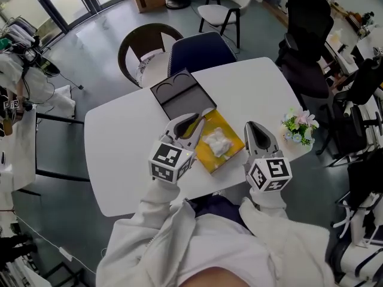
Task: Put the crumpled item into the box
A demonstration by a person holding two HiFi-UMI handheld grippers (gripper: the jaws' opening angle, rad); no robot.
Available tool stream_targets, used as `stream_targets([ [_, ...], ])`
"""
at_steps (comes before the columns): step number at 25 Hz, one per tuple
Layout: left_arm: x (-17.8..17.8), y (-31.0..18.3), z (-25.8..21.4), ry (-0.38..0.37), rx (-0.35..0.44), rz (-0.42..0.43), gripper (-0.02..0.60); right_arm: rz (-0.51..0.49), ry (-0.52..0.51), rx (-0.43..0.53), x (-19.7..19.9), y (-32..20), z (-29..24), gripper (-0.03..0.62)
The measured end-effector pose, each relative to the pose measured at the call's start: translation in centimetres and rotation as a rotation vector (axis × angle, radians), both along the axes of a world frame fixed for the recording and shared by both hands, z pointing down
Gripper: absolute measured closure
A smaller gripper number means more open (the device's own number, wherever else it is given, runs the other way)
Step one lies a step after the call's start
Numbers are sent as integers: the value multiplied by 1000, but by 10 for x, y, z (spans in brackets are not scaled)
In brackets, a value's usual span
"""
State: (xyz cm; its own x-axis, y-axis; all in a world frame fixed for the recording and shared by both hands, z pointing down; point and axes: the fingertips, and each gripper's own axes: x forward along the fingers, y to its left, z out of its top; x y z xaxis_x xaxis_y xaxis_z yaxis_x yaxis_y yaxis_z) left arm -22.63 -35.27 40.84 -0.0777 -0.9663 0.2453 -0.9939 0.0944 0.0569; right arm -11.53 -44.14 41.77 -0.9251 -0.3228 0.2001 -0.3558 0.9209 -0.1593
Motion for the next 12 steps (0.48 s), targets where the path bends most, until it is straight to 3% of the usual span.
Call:
stream_targets([
  [7,2,9,-12,-103,133,-22,546,-25,-59,87,-7,8,-17,553],
  [12,7,21,5,-108,167,-33,554,-22,-49,109,-2,15,-3,554],
])
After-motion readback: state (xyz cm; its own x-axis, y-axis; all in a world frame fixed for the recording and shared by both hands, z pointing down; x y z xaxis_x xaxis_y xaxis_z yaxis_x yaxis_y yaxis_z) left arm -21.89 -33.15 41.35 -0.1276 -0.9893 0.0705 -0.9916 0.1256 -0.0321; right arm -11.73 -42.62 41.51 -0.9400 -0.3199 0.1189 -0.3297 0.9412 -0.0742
